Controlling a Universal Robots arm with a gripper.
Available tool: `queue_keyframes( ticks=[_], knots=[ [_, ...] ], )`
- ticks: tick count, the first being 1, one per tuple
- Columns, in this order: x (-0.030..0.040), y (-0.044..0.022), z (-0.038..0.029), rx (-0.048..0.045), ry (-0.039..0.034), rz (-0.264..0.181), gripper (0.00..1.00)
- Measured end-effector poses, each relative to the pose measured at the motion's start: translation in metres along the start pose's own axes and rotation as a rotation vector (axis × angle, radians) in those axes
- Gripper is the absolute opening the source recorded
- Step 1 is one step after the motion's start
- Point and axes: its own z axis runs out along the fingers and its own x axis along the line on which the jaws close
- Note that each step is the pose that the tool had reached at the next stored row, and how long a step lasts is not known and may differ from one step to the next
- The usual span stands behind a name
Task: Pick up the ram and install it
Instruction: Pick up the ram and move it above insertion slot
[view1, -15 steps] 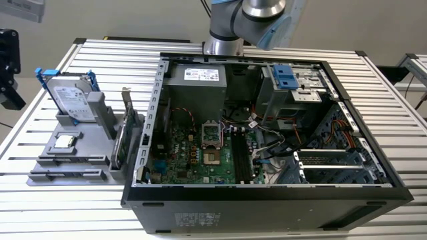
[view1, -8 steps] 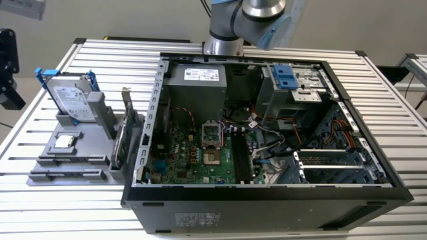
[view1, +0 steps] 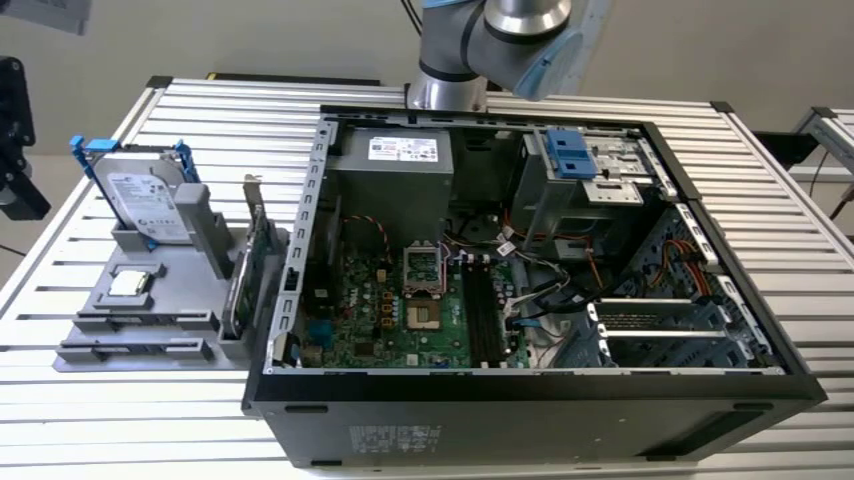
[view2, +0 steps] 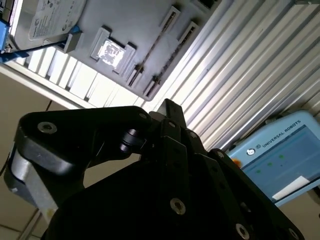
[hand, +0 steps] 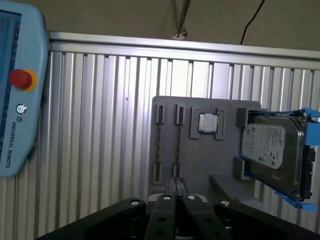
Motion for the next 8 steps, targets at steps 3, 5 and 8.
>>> queue_keyframes(
  ticks=[3, 5, 8],
  knots=[
    [0.0000, 0.0000, 0.0000, -0.0005, 0.0004, -0.021, 0.00],
    [0.0000, 0.0000, 0.0000, -0.0007, 0.0005, -0.030, 0.00],
    [0.0000, 0.0000, 0.0000, -0.0001, 0.0006, -0.031, 0.00]
  ],
)
